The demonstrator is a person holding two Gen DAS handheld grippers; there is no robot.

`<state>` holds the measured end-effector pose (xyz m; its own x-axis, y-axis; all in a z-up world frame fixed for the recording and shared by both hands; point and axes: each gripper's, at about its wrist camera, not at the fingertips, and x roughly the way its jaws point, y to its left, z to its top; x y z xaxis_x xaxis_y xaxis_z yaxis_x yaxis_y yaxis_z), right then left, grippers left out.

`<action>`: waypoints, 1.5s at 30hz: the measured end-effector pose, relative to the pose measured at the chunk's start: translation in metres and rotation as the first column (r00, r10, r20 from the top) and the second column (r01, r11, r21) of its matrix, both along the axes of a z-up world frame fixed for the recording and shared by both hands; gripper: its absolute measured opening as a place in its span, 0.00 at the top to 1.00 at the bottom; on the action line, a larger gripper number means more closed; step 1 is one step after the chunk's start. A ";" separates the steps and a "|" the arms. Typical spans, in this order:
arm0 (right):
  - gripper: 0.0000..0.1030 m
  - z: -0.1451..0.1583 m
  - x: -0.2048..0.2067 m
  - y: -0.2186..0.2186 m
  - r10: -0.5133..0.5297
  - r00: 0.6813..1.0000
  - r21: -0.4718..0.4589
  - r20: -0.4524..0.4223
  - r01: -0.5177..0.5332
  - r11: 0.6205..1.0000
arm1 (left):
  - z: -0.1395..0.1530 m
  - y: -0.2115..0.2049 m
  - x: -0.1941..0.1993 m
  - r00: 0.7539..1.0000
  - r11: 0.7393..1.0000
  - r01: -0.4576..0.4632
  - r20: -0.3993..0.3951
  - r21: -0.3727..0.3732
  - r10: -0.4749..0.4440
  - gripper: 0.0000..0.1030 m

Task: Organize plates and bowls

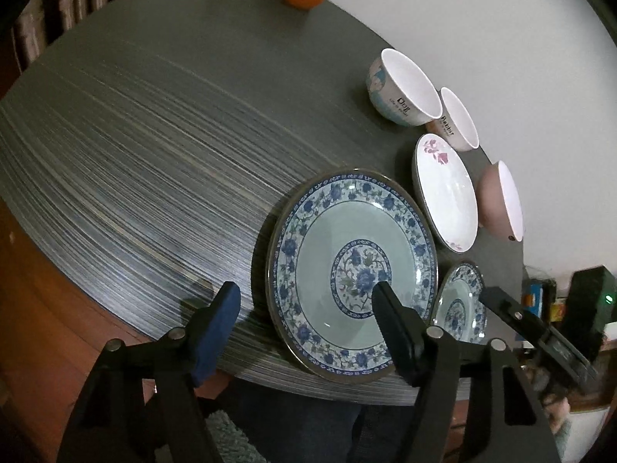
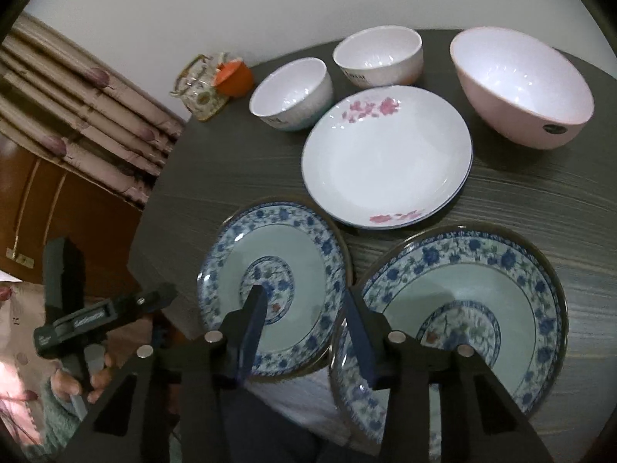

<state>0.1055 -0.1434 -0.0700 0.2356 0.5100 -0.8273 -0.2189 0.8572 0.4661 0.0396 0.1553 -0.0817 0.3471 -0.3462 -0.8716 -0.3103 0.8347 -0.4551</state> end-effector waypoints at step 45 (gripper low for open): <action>0.88 -0.070 0.060 0.035 0.095 0.989 -0.027 -0.109 -0.099 0.995 | -0.050 -0.006 0.029 0.994 0.998 0.056 -0.093 0.026 -0.053 0.85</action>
